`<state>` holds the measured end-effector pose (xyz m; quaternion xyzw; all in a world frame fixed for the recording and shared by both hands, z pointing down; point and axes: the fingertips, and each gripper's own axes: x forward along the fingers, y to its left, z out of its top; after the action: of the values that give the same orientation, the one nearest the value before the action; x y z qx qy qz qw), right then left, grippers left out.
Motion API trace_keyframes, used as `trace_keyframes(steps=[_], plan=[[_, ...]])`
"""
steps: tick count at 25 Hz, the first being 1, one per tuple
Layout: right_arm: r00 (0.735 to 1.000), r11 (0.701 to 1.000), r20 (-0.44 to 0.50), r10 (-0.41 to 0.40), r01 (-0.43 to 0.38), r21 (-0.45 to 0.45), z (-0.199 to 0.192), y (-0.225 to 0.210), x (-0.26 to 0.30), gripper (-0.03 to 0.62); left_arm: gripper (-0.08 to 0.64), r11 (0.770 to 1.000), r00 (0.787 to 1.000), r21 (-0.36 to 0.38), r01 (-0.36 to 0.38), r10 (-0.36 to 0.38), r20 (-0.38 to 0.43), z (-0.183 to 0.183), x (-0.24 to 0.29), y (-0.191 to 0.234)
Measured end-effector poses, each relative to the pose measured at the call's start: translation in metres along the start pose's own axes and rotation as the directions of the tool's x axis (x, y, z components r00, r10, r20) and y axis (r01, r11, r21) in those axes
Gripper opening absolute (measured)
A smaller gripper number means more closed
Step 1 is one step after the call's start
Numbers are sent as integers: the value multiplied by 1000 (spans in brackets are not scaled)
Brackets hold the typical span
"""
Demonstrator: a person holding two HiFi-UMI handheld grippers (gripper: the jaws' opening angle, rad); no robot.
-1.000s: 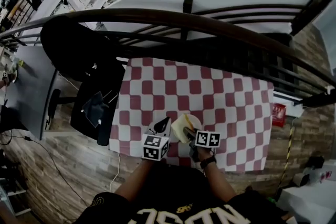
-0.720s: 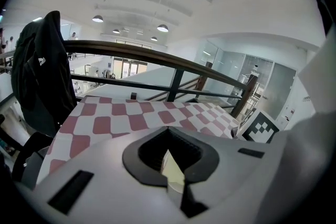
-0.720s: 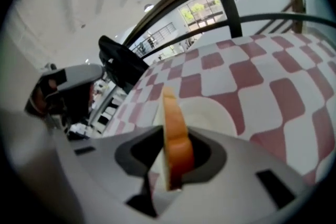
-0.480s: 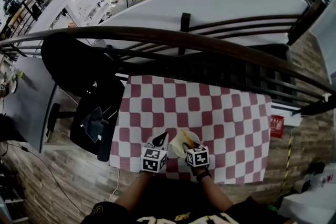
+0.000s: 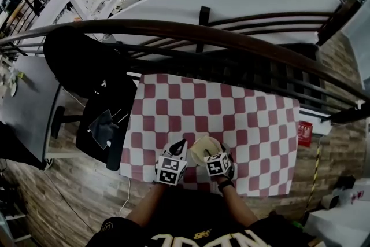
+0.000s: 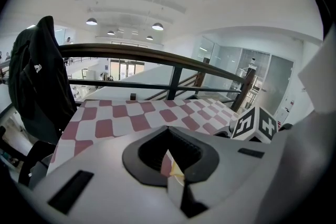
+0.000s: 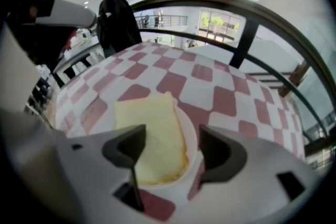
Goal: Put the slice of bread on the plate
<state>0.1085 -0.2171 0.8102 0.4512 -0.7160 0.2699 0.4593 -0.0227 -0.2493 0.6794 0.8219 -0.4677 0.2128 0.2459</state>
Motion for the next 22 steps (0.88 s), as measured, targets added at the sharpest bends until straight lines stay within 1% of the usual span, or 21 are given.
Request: trace_keyframes(steps=[6,8,14,20,22], plan=[[999,995,13,-42,43,-86,5,1,-3,318,18,1000,1000,-24,-17,17,11,4,-2,9],[999,995,18,-43,44,-94,7,3,-6,318,18,999,1000,-32,-18,19,18,4,-2,10],[998,1000,57,-17,17,-4,20,0,-20,318,18,998,999,-55,-28,30,39,9,-4,15],[985,999,175,-2,-5,45,55,-1,-50,308,18,995,995,-94,-24,33,97,26,-12,16],[975,998,223,-7,-8,64,68,-2,-63,281,18,995,993,-100,-26,37,114,31,-17,16]])
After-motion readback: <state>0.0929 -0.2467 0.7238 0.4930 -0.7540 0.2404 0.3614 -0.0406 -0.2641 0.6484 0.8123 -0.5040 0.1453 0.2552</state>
